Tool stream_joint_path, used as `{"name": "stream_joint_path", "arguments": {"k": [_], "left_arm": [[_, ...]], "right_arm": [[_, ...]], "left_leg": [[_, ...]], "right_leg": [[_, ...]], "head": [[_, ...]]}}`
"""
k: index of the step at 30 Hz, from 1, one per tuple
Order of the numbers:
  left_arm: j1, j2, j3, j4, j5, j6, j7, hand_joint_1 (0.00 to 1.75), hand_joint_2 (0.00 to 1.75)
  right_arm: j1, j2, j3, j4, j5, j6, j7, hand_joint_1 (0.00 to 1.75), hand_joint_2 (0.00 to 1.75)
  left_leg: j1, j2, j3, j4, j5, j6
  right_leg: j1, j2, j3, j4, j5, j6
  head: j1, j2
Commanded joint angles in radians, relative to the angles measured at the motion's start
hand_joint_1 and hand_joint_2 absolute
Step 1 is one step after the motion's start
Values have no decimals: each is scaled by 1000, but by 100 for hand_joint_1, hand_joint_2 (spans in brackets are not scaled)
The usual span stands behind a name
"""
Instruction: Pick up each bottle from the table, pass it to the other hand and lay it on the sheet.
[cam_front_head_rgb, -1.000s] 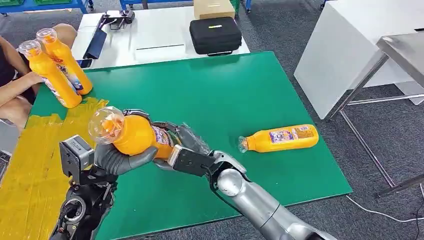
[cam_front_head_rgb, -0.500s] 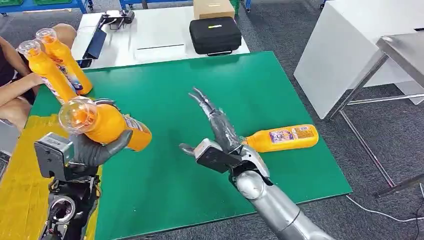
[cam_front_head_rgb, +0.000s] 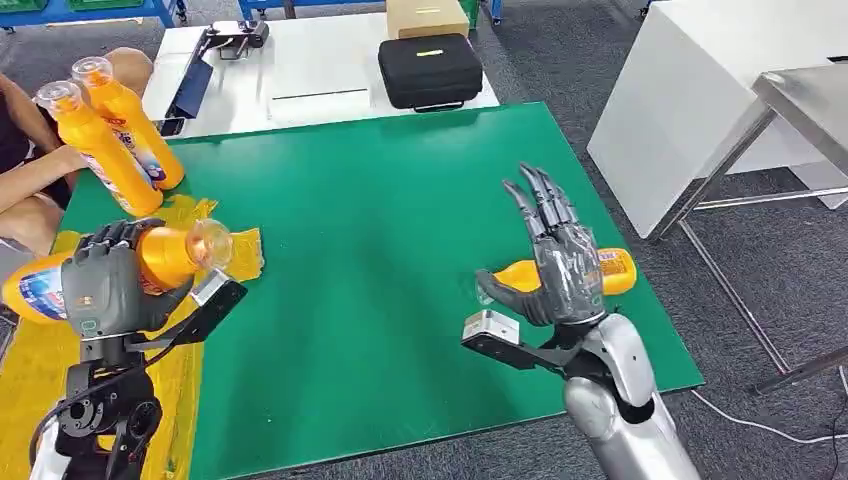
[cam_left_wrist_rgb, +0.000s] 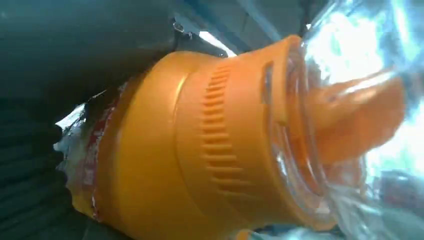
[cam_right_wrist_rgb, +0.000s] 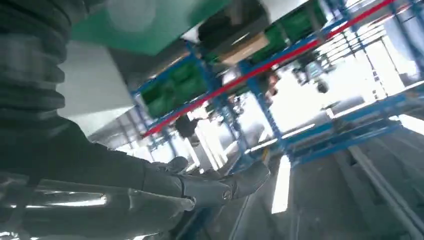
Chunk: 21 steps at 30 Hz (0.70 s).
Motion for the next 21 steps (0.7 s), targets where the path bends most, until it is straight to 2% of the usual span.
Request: {"name": "stream_joint_path", "arguments": {"k": [1, 2, 4, 7, 10, 11, 12, 18, 21], "left_arm": [[-46, 17, 16, 142, -4, -5, 7, 175, 175], [-47, 33, 6, 154, -110, -93, 49, 175, 175], [-86, 81, -66, 246, -110, -263, 115, 175, 175], [-174, 85, -106, 472, -110, -303, 129, 175, 175], [-237, 80, -127, 659, -110, -262, 128, 175, 175], [-253, 74, -126, 712, -109, -255, 133, 150, 175], [-258, 70, -122, 733, -110, -244, 137, 0, 175], [-314, 27, -98, 918, -106, -207, 132, 0, 175], [-316, 17, -94, 930, -100, -194, 127, 0, 175]], "right_arm": [[37, -21, -72, -63, 10, 9, 7, 0, 175], [36, -16, -78, -60, 30, 20, 18, 0, 175], [60, -29, -104, -71, 84, 7, 32, 0, 175], [109, -64, -137, -95, 106, 7, 40, 0, 175], [121, -60, -164, -111, 154, 29, 57, 0, 175], [125, -58, -166, -117, 159, 47, 58, 0, 175], [128, -56, -168, -121, 162, 54, 60, 0, 175], [151, -87, -175, -115, 198, 118, 92, 0, 175], [153, -100, -174, -108, 213, 153, 105, 0, 175]], "left_leg": [[0, -1, 3, -1, -1, -2], [1, -1, 4, -1, -2, -2], [1, -1, 4, 0, -2, -2], [1, -6, 7, -2, -1, -3], [0, -5, 4, -2, 1, -2], [1, -5, 6, -2, 0, -2], [0, -4, 4, -2, 0, -1], [1, -2, 8, -2, -2, -3], [1, -2, 4, -1, -1, -1]], "right_leg": [[0, 2, 3, -1, -1, -2], [1, 2, 5, -1, -2, -3], [1, 2, 5, -1, -2, -3], [1, -2, 9, -3, -3, -3], [0, -3, 5, -2, -1, -2], [0, -2, 7, -2, -2, -3], [-1, -2, 5, -2, -1, -2], [1, 3, 9, -3, -2, -3], [0, 1, 4, -1, -1, -2]], "head": [[0, 0], [0, 0], [0, 0], [0, 0], [0, 0], [0, 0], [0, 0], [0, 0], [0, 0]]}}
